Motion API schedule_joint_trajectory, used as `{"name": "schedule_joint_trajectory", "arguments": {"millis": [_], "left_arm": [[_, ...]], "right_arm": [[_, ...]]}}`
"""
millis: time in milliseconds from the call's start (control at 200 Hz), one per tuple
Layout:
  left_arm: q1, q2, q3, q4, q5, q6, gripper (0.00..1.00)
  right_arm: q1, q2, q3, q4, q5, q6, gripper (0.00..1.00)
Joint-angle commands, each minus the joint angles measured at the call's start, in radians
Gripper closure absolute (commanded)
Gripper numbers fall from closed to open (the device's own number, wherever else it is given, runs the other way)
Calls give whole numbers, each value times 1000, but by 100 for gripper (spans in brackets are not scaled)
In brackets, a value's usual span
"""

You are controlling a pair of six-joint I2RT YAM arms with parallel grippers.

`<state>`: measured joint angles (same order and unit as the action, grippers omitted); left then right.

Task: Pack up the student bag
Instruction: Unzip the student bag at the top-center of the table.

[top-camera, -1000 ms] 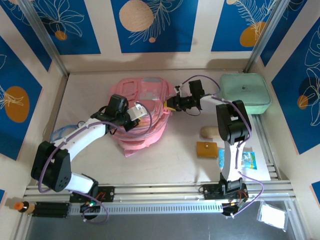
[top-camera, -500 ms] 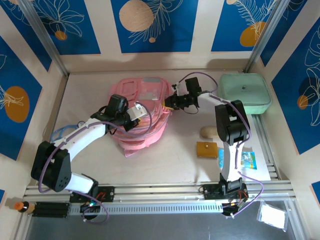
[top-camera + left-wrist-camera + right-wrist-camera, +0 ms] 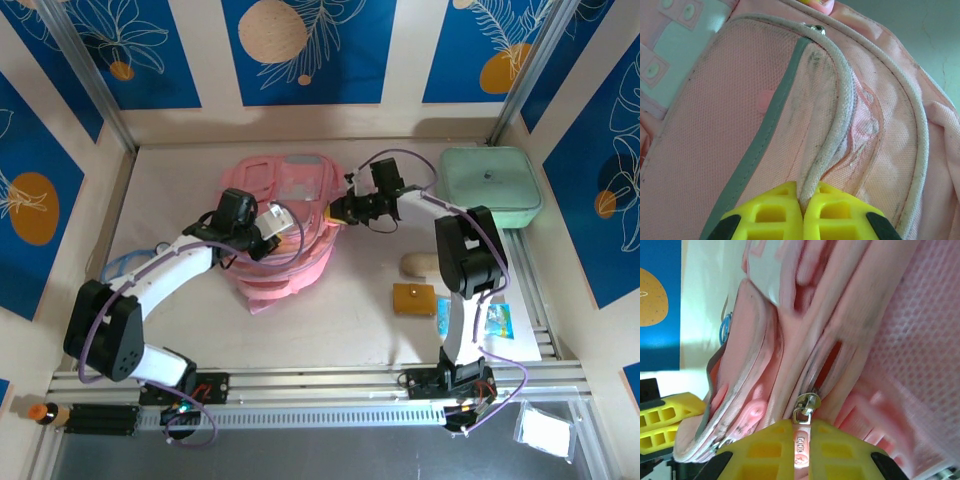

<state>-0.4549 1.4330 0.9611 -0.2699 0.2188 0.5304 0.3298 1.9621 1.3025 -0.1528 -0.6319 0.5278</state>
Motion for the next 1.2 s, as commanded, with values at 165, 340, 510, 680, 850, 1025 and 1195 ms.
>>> {"name": "schedule_joint_trajectory", "arguments": {"millis": [165, 340, 510, 680, 850, 1025, 1195], "left_arm": [[19, 38, 74, 42, -12, -46, 100], [18, 37, 68, 30, -26, -31, 100], [19, 16, 50, 37, -12, -26, 100], [19, 9, 49, 38, -3, -28, 100], [19, 6, 45, 36, -7, -29, 100], [19, 5, 47, 33, -11, -29, 100], [19, 6, 45, 35, -12, -32, 100]], "right_arm": [[135, -120, -148, 40, 82, 132, 89], [173, -181, -231, 63, 199, 127, 88], [177, -216, -204, -2, 317, 26, 77], [209, -173, -131, -96, 385, -62, 72], [238, -174, -135, -92, 449, -71, 74], [248, -154, -114, -129, 529, -81, 76], [249, -146, -101, -124, 527, -91, 82]]}}
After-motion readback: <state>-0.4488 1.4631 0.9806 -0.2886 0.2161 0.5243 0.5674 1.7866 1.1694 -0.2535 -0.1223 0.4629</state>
